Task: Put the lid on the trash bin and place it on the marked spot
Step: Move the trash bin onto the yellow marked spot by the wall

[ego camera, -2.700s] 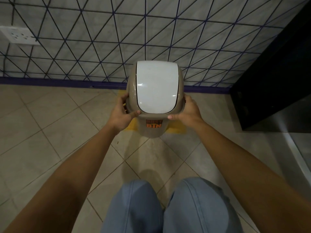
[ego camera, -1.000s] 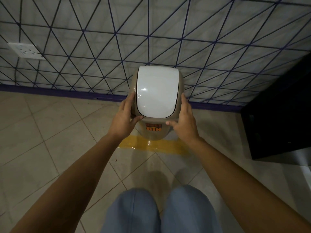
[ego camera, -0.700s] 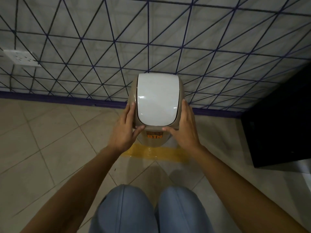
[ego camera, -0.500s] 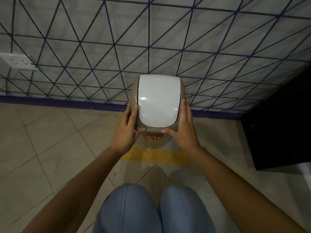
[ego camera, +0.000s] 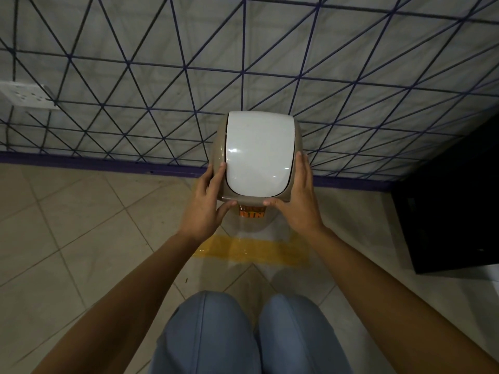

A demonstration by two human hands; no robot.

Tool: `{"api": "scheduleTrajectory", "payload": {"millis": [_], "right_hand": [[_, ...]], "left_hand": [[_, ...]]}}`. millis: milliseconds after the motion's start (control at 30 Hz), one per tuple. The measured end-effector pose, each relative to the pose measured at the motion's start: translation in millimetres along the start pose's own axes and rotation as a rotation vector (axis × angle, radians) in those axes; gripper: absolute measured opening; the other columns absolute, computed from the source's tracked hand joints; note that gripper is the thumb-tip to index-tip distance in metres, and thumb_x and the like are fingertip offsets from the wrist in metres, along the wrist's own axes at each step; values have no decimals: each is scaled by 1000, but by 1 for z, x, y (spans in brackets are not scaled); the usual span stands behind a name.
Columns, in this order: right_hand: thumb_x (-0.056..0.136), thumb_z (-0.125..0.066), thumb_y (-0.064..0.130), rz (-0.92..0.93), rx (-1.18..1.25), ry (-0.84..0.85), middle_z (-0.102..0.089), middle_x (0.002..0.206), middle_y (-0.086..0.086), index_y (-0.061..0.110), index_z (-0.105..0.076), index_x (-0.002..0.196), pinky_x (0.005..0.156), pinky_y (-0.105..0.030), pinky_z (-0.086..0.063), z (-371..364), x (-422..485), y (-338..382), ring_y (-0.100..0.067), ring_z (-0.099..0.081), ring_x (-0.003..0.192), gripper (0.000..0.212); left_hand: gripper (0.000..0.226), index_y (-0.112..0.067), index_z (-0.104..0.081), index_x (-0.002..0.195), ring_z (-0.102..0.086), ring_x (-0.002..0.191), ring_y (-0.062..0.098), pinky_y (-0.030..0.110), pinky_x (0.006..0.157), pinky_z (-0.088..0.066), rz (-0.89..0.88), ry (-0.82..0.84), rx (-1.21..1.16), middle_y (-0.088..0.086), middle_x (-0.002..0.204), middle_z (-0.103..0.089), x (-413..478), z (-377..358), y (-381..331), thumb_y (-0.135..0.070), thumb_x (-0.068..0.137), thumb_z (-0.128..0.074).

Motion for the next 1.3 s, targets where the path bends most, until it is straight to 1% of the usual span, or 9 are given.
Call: {"api": "scheduleTrajectory", "payload": {"millis": [133, 233, 300, 400, 500, 667, 833, 1033, 1300], "right_hand": [[63, -85, 25, -4, 31, 2, -1, 159, -7, 20, 3, 149, 111, -38, -26, 0, 0, -1, -24, -7, 146, 123], [57, -88, 24, -70, 129, -6, -10, 158, -7, 20, -3, 149, 114, -46, -28, 2, 0, -5, -25, -13, 145, 126], [54, -90, 25, -149, 179, -12, -15, 155, -7, 17, -6, 148, 113, -49, -30, 3, 0, -10, -25, -17, 143, 126], [50, -91, 25, -229, 216, 31, -25, 150, -8, 16, -16, 146, 111, -44, -34, 1, 5, -15, -25, -26, 138, 122], [48, -92, 21, -319, 280, 96, -38, 144, -7, 16, -23, 143, 107, -46, -39, -2, 12, -22, -25, -37, 133, 118], [45, -92, 21, -349, 264, 88, -45, 140, -6, 17, -29, 141, 104, -46, -42, 2, 13, -29, -24, -41, 130, 115], [48, -92, 22, -326, 265, 96, -44, 140, -7, 18, -30, 141, 105, -45, -42, 1, 11, -29, -24, -41, 130, 112], [50, -91, 23, -302, 269, 115, -41, 142, -8, 17, -27, 143, 106, -46, -40, 0, 11, -28, -24, -39, 132, 113], [55, -89, 24, -283, 230, 123, -29, 147, -7, 19, -17, 147, 110, -44, -35, -5, 12, -22, -25, -31, 137, 117]], "left_hand": [[82, -32, -4, 147, -23, 140, 32, 46, 106, -35, 23, -3, -37, 16, 155, -19, 0, 1, 0, -32, 88, -61], [84, -24, -9, 150, -24, 140, 28, 43, 107, -35, 46, -20, -98, 13, 155, -21, 2, 4, -1, -33, 86, -63], [88, -22, -10, 150, -25, 139, 25, 44, 109, -36, 107, -36, -163, 11, 154, -22, 5, 4, 2, -33, 84, -67], [87, -23, -14, 150, -30, 136, 22, 48, 106, -40, 236, -61, -303, 7, 151, -29, 8, 2, 5, -35, 83, -67], [83, -20, -22, 147, -33, 134, 22, 51, 104, -40, 276, -64, -346, 6, 148, -35, 11, -3, 5, -38, 81, -68], [88, -21, -19, 148, -29, 138, 26, 53, 106, -37, 326, 2, -321, 8, 152, -29, 14, -12, 10, -45, 79, -67], [89, -22, -18, 149, -29, 138, 27, 53, 107, -37, 334, 11, -321, 8, 152, -27, 15, -13, 10, -46, 78, -68], [91, -20, -19, 149, -30, 137, 27, 51, 107, -37, 333, -7, -283, 9, 152, -28, 13, -10, 10, -46, 77, -69], [91, -15, -19, 148, -30, 137, 26, 49, 109, -35, 316, -41, -275, 12, 150, -29, 10, -3, 8, -43, 78, -70]]}}
Point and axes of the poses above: each hand's wrist, its own x-axis towards the middle knuckle, its own z-axis out of the back of the hand, y = z × x, the point moved 5 cm from there along x, towards the middle knuckle
